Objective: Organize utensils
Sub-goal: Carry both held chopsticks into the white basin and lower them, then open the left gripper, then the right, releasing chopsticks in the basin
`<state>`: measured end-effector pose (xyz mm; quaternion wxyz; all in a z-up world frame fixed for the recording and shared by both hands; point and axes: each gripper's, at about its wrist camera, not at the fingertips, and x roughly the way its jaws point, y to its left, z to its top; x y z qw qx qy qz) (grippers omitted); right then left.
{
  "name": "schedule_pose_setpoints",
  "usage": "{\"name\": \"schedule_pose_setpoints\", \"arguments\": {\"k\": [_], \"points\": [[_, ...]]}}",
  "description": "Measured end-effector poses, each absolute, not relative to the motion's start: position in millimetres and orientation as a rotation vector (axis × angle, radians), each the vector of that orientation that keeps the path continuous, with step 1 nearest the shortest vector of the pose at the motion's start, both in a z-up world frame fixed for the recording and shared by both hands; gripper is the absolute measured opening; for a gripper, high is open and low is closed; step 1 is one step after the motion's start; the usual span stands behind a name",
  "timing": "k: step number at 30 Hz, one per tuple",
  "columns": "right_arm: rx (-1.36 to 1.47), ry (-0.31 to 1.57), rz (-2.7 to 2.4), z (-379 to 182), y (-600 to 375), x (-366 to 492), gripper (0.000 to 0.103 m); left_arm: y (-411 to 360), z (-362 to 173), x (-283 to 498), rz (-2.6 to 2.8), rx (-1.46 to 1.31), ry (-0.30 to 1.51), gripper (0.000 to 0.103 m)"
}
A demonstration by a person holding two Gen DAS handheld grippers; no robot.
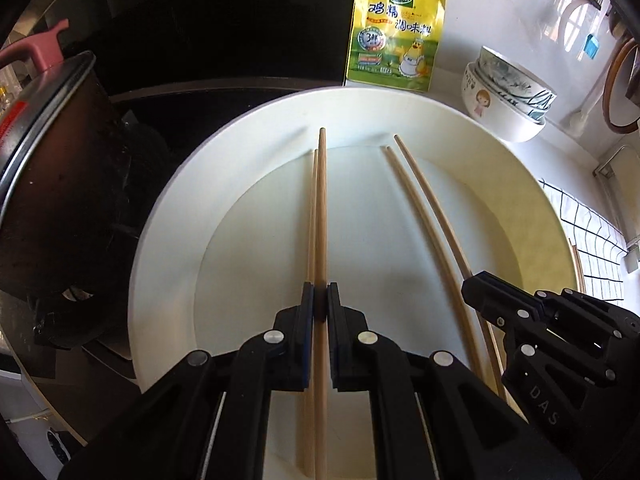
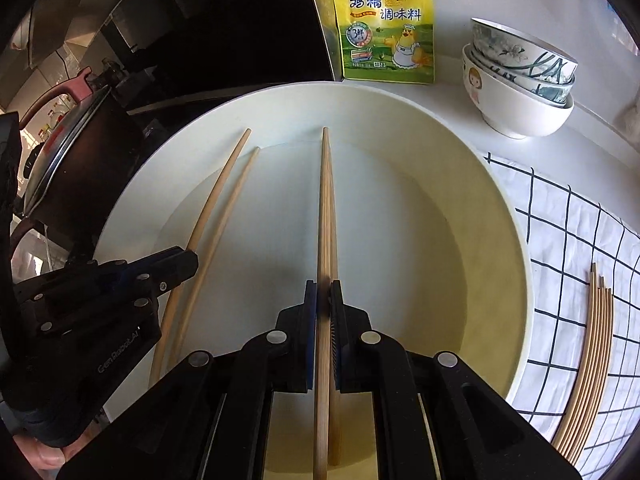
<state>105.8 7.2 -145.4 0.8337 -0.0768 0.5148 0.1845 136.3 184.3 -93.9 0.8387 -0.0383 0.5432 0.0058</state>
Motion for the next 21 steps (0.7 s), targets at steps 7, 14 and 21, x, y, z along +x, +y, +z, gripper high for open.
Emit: {"name": "schedule_pose_setpoints", "arguments": {"k": [7, 14, 21], "points": [[-0.167, 1.104, 0.373, -151.4, 5.8, 108.7, 0.007, 184.1, -102.9, 138.6, 0.006, -0.089, 1.171, 0.008], [-0.173, 1.078, 0.349, -142.3, 3.3, 104.9, 0.007, 193.9, -100.3, 134.6, 0.017, -0.113, 1.169, 0.021], [-0.162, 1.050, 0.354, -127.8, -4.9, 91.8, 0.007, 194.9, -85.7, 124.5, 0.023, -0.111, 1.137, 0.037]]}}
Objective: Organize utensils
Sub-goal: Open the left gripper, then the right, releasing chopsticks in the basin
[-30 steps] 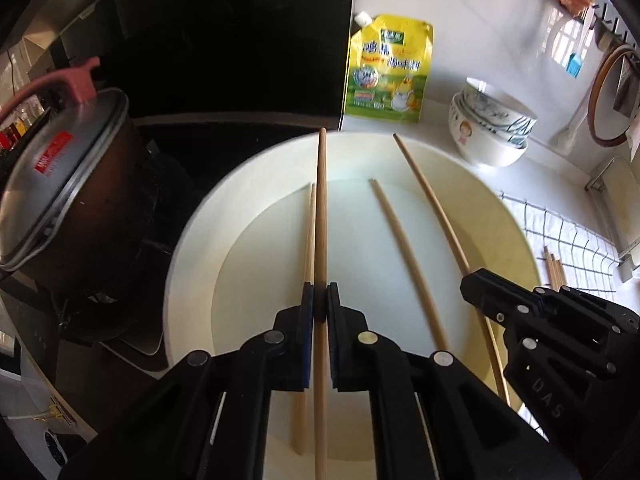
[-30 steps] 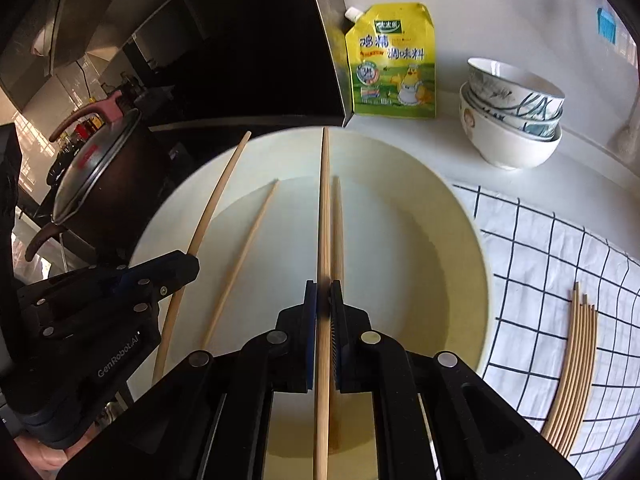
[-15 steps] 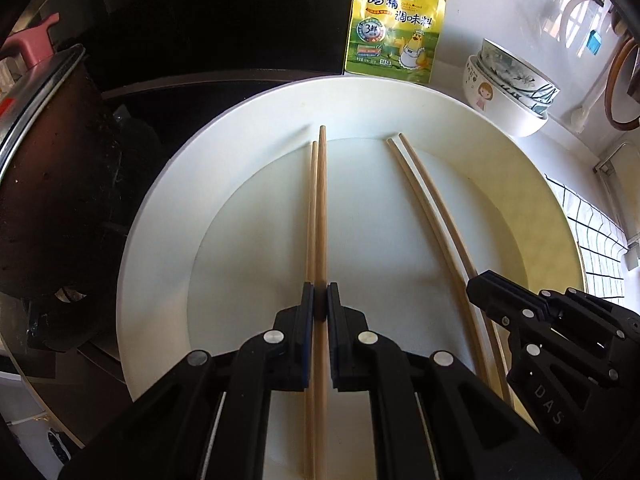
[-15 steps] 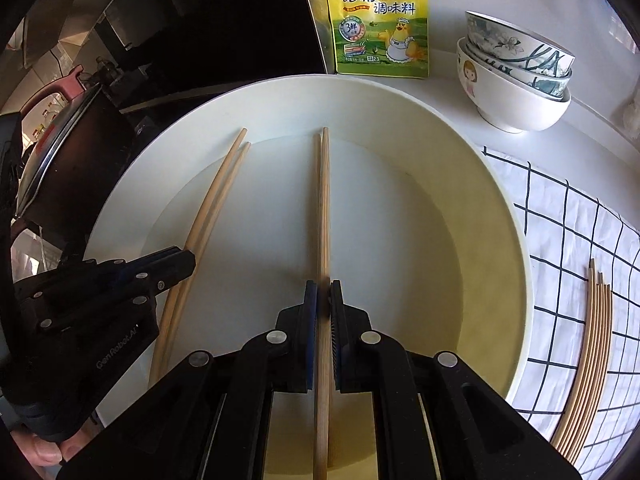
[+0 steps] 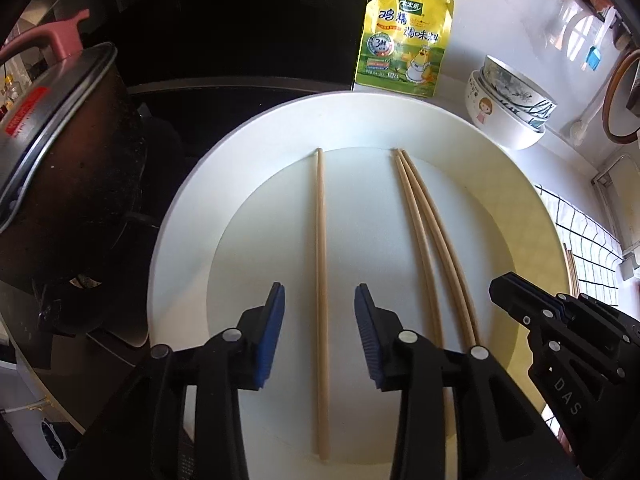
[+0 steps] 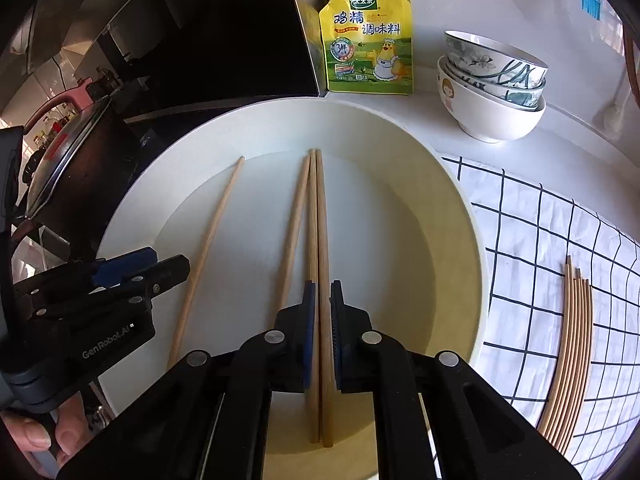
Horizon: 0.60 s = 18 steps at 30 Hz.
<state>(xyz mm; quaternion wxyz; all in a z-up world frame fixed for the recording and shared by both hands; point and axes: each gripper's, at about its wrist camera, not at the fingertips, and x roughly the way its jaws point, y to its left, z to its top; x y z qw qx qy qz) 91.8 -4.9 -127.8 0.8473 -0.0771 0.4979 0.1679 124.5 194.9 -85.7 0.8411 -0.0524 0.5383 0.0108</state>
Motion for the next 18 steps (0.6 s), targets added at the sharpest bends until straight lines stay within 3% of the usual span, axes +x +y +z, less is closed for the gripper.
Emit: {"name": "schedule_pose_setpoints", "arguments": {"k": [18], "points": [[-0.155, 0.988, 0.356, -83.4, -54.5, 37.2, 0.008, 155.0, -43.6, 82.8, 0.020, -0.100, 1.067, 0.040]]}}
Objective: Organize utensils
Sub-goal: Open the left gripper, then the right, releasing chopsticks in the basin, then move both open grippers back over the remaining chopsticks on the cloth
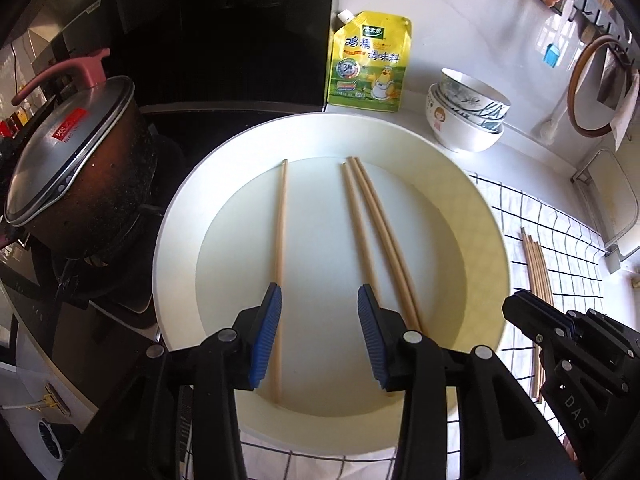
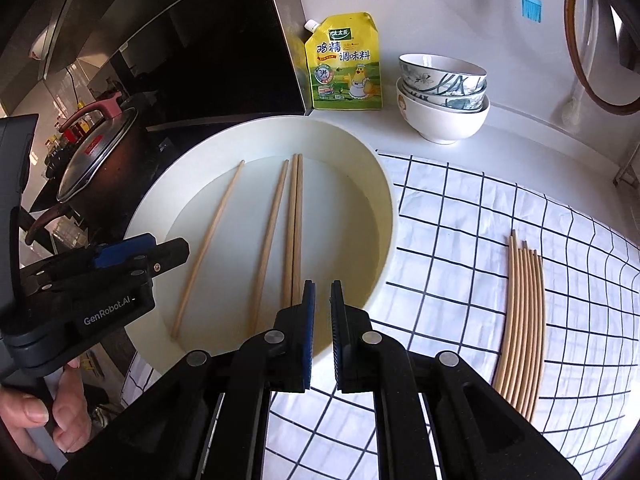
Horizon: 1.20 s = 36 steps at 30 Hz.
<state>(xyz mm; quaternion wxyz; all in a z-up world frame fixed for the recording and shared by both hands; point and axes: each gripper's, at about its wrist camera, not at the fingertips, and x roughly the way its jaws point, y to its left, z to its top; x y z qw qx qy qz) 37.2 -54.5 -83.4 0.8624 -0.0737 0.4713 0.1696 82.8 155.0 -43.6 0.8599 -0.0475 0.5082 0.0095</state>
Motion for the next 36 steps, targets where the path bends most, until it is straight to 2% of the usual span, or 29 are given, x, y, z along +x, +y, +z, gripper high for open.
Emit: {"name": "schedule_pose_setpoints", "arguments": {"k": [17, 27, 36], "points": [[-0.111, 0.946, 0.248, -59.9, -167.9, -4.1, 0.011, 58.1, -26.4, 46.5, -0.090, -0.066, 1.048, 0.042], [-0.073, 0.949, 0.139, -63.9, -236.7, -11.6, 0.013, 3.9, -32.2, 37.0, -0.165, -0.029, 1.066, 0.045], [-0.058, 0.998, 0.101, -87.2, -275.5, -7.9, 0.020, -34.6, -46.6, 32.5, -0.205, 0.007, 1.089, 0.048]]}}
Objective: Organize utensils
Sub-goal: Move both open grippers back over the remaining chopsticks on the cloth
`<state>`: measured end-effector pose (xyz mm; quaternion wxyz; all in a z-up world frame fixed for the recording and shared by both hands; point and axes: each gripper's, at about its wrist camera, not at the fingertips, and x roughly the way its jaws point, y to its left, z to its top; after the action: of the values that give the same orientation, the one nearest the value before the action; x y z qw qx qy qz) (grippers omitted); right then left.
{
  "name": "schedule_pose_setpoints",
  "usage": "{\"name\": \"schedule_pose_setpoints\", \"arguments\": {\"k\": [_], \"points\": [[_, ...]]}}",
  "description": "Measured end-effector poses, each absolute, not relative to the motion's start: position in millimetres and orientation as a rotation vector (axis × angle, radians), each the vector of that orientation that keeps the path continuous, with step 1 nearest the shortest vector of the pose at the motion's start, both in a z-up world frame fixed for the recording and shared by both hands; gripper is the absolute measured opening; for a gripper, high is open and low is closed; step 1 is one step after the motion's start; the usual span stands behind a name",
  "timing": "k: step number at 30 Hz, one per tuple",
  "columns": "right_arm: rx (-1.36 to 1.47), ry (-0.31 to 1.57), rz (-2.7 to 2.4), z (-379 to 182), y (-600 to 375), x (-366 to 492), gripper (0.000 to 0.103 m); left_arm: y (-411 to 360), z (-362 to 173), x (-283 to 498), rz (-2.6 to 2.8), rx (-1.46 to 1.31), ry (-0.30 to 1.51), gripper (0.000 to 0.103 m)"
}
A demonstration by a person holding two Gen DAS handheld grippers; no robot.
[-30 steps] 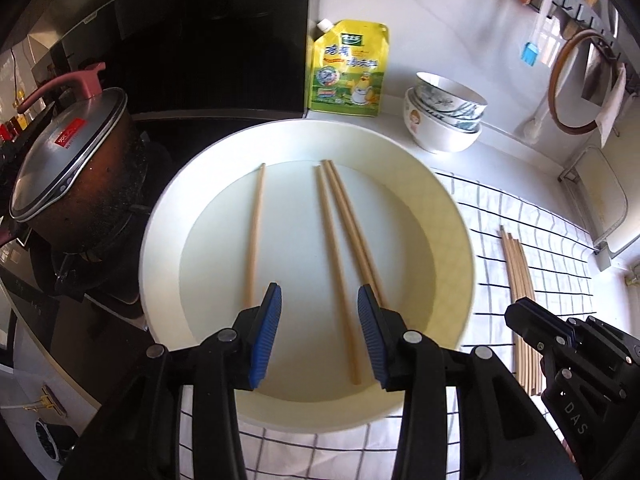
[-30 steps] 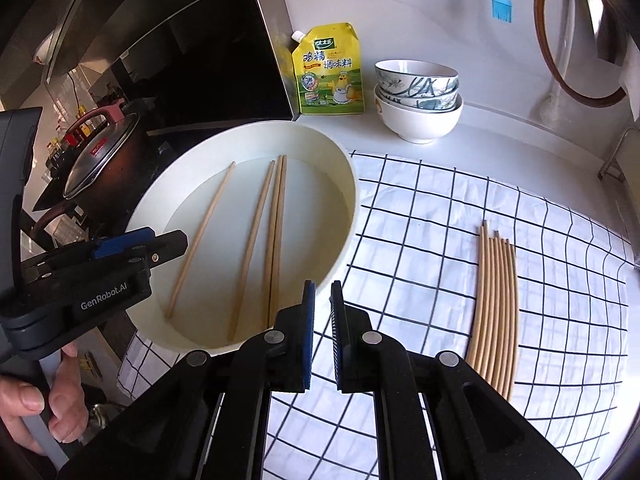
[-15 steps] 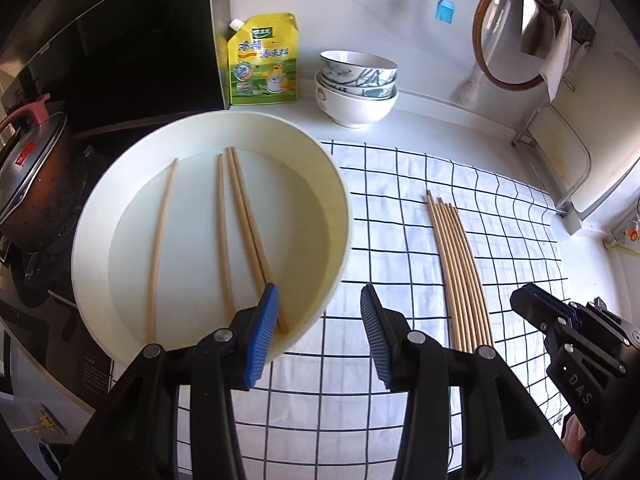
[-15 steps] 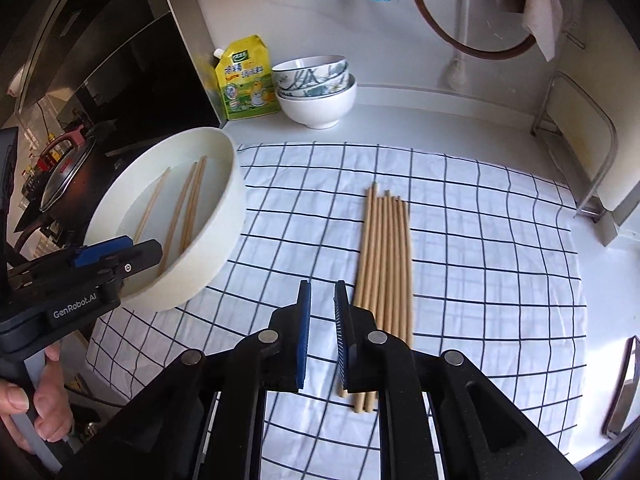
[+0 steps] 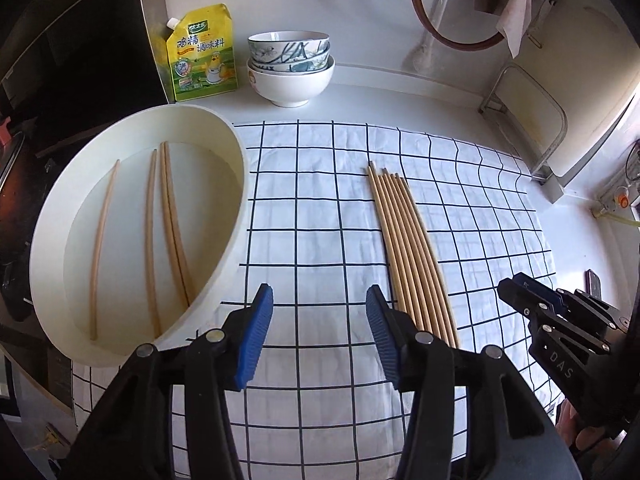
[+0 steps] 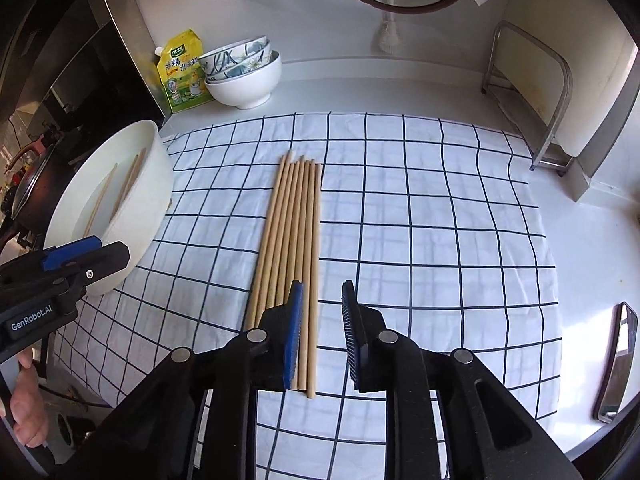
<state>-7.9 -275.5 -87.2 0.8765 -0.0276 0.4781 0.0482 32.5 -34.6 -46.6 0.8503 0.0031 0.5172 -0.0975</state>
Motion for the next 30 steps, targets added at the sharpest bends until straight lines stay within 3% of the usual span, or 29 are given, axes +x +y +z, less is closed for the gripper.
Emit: {"name": "schedule_pose_setpoints", "arguments": {"k": [8, 17, 30], "points": [[-0.047, 1.027, 0.099, -110.9, -291.8, -1.8, 0.030, -54.2, -63.4, 35.6, -0.194, 0.020, 1.094, 0.072], [-0.054, 1.039, 0.103, -133.5, -294.8, 13.1, 0.043, -62.2, -91.9, 42.4, -0.174, 0.030, 1.144, 0.073], [-0.110, 1.057, 0.116, -148.6, -280.5, 25.8, 0.043, -62.2, -104.0, 44.0, -0.155, 0.015, 1.159, 0.073]]}}
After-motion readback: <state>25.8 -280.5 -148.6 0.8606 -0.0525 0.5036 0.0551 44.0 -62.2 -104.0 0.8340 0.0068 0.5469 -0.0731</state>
